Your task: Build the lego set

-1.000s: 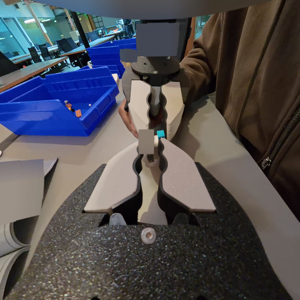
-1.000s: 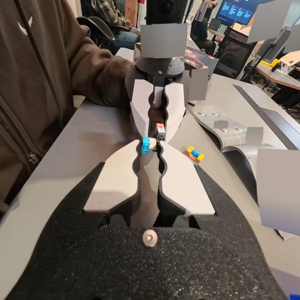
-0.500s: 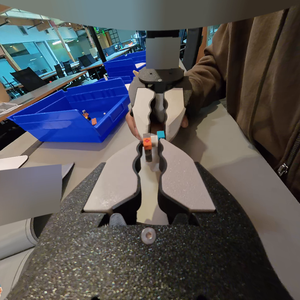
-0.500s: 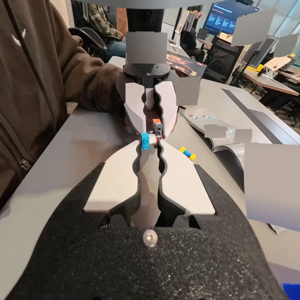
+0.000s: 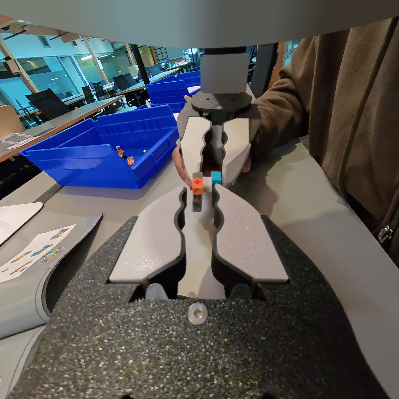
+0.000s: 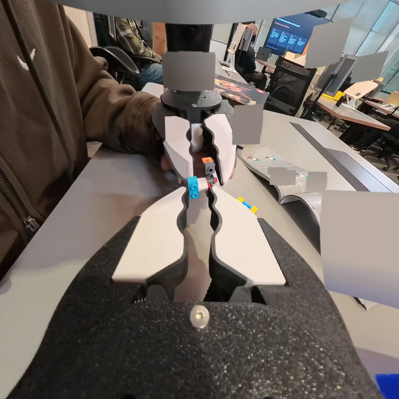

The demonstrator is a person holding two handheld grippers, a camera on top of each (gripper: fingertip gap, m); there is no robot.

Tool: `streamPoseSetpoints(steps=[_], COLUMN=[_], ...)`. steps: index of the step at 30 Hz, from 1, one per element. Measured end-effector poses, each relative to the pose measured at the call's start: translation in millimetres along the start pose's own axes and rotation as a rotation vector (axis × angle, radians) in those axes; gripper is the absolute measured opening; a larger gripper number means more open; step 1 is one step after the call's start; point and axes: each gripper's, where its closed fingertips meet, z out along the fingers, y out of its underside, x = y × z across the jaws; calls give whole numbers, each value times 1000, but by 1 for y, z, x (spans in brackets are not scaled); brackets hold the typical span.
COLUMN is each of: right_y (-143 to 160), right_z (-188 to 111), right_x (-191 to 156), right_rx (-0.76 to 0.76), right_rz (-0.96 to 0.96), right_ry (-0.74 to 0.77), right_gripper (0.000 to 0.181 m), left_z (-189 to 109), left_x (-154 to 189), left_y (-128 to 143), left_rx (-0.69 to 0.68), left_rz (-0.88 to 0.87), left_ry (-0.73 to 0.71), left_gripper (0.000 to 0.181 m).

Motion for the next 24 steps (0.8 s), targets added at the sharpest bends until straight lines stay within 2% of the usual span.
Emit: streamPoseSetpoints(steps=[8,16,24], right_y=[-2,-2,0], right_z=[1,1,1], right_x=[-4,1,-4], right_rx=[16,22,1], right_rz=[15,0,-69], right_ry=[-27,8,7], right_gripper=[17,21,21], left_z=[-1,-1,0], left_x=[4,2,6], left_y=[0,0,5], left_rx=[4,1,-31], left_rz=[31,20,3], left_ry=[24,12,42], left_gripper=[18,17,17])
